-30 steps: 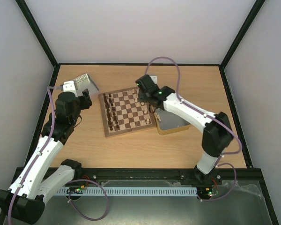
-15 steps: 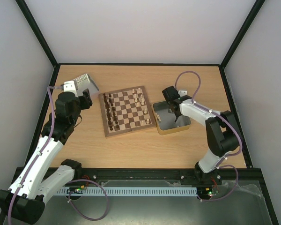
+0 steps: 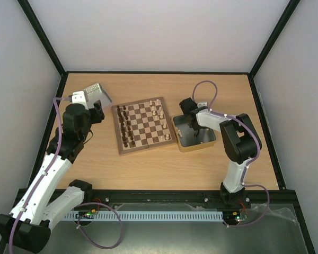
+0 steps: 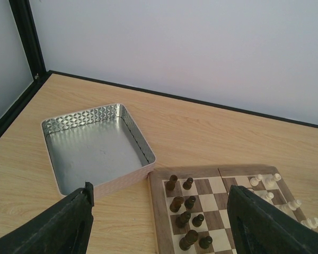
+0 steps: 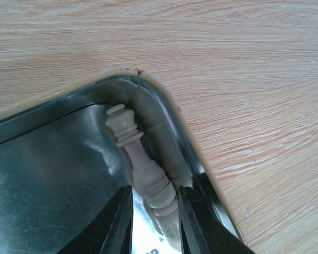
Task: Set up the chess pieces on the board
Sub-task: Pick up the chess piece from the storage box.
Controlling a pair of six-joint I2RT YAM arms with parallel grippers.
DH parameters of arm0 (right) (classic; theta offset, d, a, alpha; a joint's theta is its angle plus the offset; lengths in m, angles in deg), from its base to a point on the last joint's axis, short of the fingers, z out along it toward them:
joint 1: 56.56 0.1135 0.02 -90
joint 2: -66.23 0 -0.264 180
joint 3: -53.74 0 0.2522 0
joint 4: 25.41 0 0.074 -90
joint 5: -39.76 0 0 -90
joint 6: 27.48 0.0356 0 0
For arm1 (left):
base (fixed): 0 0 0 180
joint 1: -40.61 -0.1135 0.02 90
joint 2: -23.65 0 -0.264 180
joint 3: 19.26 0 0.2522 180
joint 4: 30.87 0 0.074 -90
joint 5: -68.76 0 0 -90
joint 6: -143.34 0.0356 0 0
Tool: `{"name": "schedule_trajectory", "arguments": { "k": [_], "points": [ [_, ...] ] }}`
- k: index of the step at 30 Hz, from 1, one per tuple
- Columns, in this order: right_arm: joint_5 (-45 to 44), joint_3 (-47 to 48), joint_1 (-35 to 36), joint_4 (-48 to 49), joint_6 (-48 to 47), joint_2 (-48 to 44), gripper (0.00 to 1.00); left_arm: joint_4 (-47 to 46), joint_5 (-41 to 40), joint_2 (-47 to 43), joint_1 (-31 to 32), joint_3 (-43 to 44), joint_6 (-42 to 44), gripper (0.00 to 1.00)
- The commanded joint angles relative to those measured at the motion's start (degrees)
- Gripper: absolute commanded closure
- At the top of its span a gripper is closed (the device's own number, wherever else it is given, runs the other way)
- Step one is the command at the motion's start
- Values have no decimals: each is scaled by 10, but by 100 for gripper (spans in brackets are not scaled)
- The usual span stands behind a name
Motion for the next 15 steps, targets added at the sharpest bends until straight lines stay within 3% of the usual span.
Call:
{"name": "schedule_trajectory", "arguments": {
  "k": [1,15],
  "points": [
    [-36,10,-6,11,-1,11,77,-15,-4,-3,-3,-8,7,29],
    [154,-27,-39,53,6,-8,82,-14,-5,-4,-3,-8,7,29]
  ]
}}
